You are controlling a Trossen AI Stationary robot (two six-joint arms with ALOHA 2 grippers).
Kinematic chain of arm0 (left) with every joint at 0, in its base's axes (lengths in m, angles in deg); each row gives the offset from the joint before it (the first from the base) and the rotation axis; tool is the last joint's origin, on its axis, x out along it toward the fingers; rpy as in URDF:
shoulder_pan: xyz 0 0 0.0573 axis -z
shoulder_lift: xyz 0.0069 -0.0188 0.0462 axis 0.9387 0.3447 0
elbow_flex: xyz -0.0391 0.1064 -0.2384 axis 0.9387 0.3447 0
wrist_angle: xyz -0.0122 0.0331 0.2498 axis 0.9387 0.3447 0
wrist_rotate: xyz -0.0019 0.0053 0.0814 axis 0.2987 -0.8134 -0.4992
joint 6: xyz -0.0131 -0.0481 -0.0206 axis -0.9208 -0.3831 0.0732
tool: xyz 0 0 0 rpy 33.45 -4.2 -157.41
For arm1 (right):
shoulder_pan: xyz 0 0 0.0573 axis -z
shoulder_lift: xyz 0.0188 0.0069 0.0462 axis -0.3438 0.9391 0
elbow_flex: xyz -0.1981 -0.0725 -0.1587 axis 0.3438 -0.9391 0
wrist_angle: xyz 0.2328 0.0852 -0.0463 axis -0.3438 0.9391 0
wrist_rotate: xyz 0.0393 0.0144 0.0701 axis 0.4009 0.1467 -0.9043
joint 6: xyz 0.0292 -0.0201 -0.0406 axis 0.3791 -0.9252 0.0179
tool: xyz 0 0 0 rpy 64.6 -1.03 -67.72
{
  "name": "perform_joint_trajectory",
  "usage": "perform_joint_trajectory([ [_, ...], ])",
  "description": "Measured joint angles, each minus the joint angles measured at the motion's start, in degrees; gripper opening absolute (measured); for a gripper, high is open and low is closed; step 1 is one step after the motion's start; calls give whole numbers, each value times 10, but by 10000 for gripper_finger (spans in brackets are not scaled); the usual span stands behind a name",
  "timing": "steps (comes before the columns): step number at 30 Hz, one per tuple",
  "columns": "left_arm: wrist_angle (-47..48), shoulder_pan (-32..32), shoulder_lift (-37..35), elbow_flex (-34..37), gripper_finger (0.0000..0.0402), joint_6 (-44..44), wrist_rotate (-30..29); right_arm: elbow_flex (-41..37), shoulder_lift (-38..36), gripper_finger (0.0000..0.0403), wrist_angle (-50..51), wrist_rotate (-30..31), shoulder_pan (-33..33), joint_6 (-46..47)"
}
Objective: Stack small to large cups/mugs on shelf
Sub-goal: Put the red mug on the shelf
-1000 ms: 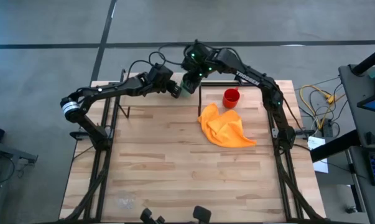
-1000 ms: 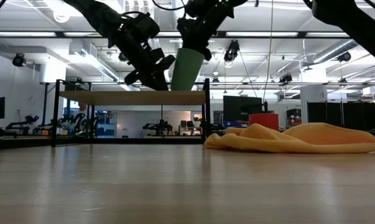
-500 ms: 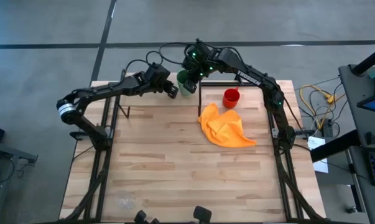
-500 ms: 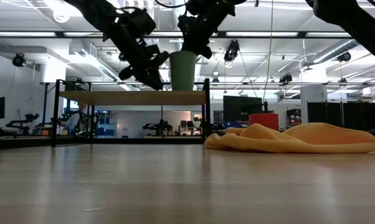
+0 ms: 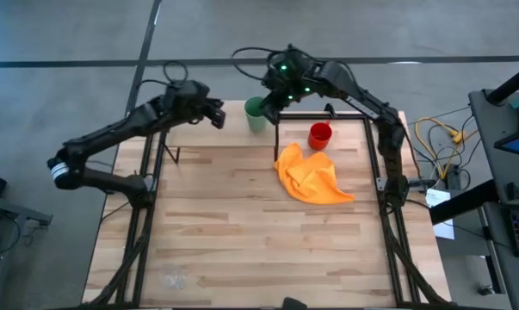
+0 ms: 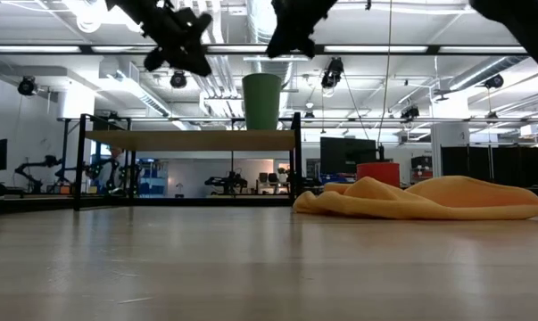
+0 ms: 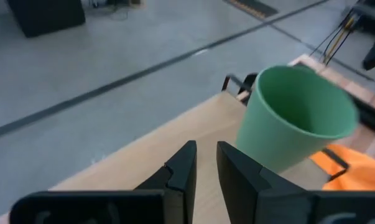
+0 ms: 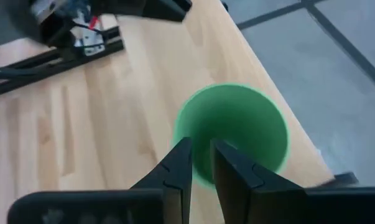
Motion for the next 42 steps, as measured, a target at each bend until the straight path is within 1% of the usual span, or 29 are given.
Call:
perform_joint_trajectory([
  [4, 0, 1, -48, 0, 49, 0, 4, 0, -54, 54, 49, -1, -4, -4],
  [8, 0, 2, -89, 0, 49, -1, 39, -1, -99, 55, 149, 6, -11, -29],
  [10, 3, 2, -106, 0, 49, -2, 62, -2, -112, 54, 196, 40, -20, -38],
  [13, 9, 3, -128, 0, 49, -3, 83, -3, -124, 56, 259, 131, -26, -42],
  [14, 16, 4, -135, 0, 49, -3, 84, -8, -127, 58, 252, 151, -26, -36],
  [15, 21, 4, -141, 0, 49, -3, 85, -18, -133, 61, 247, 154, -25, -26],
  [17, 28, 5, -152, 0, 49, -3, 86, -38, -139, 73, 246, 139, -22, -12],
  [19, 32, 5, -161, 0, 49, -3, 86, -62, -142, 88, 252, 140, -20, 6],
  [22, 31, 5, -172, 0, 49, -3, 86, -128, -145, 112, 252, 145, -15, 22],
  [24, 32, 5, -178, 0, 49, -3, 86, -173, -144, 126, 251, 177, -11, 22],
  [27, 32, 5, -184, 0, 49, -3, 86, -244, -143, 141, 252, 258, -6, 22],
  [28, 32, 5, -185, 0, 49, -2, 86, -266, -143, 143, 252, 274, -3, 25],
  [30, 32, 5, -187, 0, 49, 0, 86, -308, -141, 147, 251, 271, 6, 34],
  [32, 34, 5, -187, 0, 49, 8, 86, -347, -141, 148, 248, 232, 18, 48],
  [34, 39, 5, -187, 0, 49, 14, 86, -384, -141, 148, 241, 220, 21, 47],
  [37, 44, 5, -183, 0, 49, 14, 87, -432, -140, 148, 210, 255, 20, 41],
  [42, 45, 5, -178, 0, 49, 14, 87, -471, -140, 148, 153, 259, 21, 19],
])
